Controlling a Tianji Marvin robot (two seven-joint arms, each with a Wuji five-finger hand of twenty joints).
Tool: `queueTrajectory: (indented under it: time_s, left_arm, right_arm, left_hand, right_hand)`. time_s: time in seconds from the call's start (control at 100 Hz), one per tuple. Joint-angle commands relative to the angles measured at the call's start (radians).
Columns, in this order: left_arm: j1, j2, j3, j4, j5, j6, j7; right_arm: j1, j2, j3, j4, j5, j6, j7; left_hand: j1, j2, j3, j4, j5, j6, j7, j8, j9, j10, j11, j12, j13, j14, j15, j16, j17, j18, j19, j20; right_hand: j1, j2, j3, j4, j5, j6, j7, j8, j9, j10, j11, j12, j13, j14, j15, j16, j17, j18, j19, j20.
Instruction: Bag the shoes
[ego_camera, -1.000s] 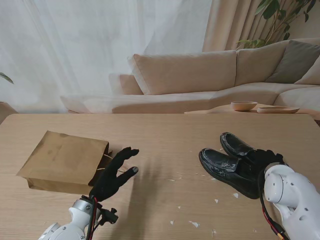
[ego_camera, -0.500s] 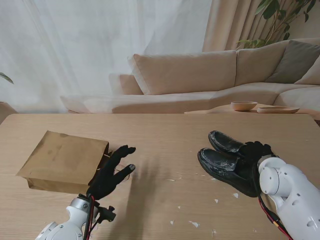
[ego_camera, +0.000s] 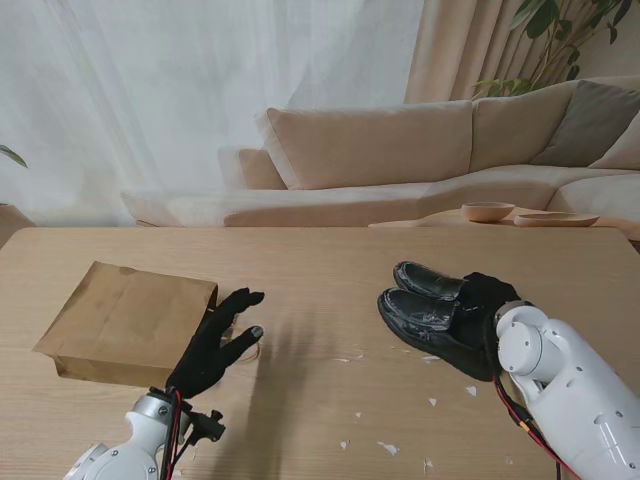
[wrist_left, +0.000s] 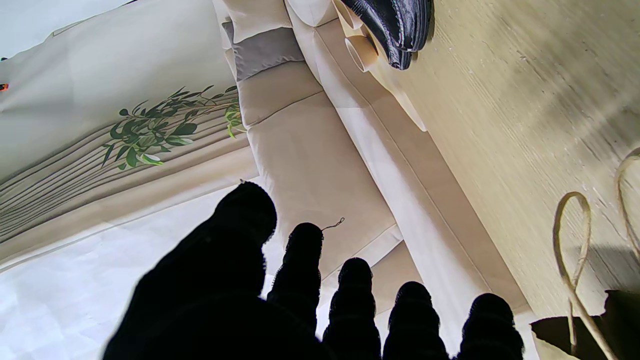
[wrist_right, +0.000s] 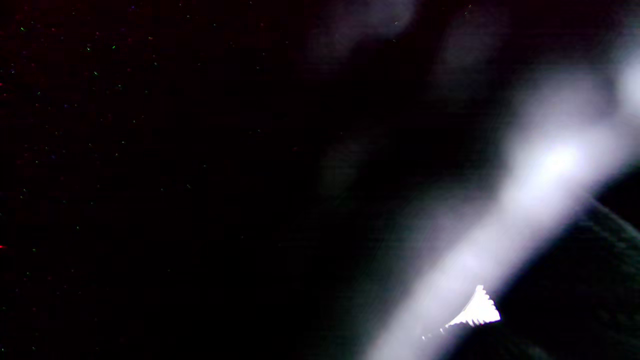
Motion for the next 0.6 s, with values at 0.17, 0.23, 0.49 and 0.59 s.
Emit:
queueTrajectory:
  time_s: [0.17,0.23,0.49,0.59]
  left_arm:
    - [0.004,-0.002,-0.002,0.002,-0.002,-0.007,-0.013]
    - [0.004,-0.002,-0.003,0.003,-0.001,-0.009,-0.014]
    - [0.004,0.000,-0.008,0.007,0.000,-0.015,-0.021]
    - [0.003,0.000,-0.009,0.009,-0.001,-0.018,-0.021]
  right_arm:
    - [-0.021,-0.046,-0.009,0.015,0.057,-0.055,-0.075]
    - [-0.026,-0.049,-0.005,0.009,0.066,-0.066,-0.085]
    - [-0.032,-0.071,0.002,-0.008,0.154,-0.085,-0.133]
    - [-0.029,-0.080,0.000,-0.010,0.180,-0.089,-0.155]
  left_hand:
    - [0.023,0.009,0.003,-0.013,0.018,-0.017,0.007,0.015,-0.010,-0.030,0.008,0.013,-0.012,-0.027,-0.008,0.004,-0.004,-0.039,-0.010,0.009]
    - [0.023,0.009,0.002,-0.013,0.015,-0.015,0.005,0.015,-0.011,-0.030,0.008,0.012,-0.012,-0.026,-0.009,0.003,-0.004,-0.039,-0.010,0.009]
    - [0.022,0.010,0.000,-0.013,0.011,-0.018,0.004,0.015,-0.012,-0.035,0.003,0.010,-0.012,-0.030,-0.011,-0.001,-0.003,-0.041,-0.013,0.006]
    - [0.023,0.010,-0.001,-0.013,0.012,-0.021,0.005,0.015,-0.013,-0.035,0.002,0.011,-0.012,-0.029,-0.011,-0.003,-0.003,-0.041,-0.013,0.005]
  right_hand:
    - [0.032,0.016,0.219,-0.015,0.156,-0.179,0.149,0.175,0.037,-0.054,0.065,0.026,0.009,-0.026,0.043,0.011,0.017,-0.002,0.018,-0.006]
    - [0.030,0.017,0.230,-0.017,0.156,-0.180,0.147,0.192,0.036,-0.054,0.066,0.027,0.009,-0.028,0.042,0.010,0.018,-0.004,0.019,-0.007]
    - [0.025,0.001,0.271,-0.027,0.174,-0.172,0.129,0.263,0.037,-0.056,0.075,0.031,0.010,-0.034,0.039,0.009,0.017,-0.013,0.020,-0.008]
    - [0.022,-0.008,0.290,-0.026,0.181,-0.172,0.131,0.278,0.041,-0.057,0.077,0.032,0.012,-0.035,0.042,0.010,0.020,-0.014,0.022,-0.009]
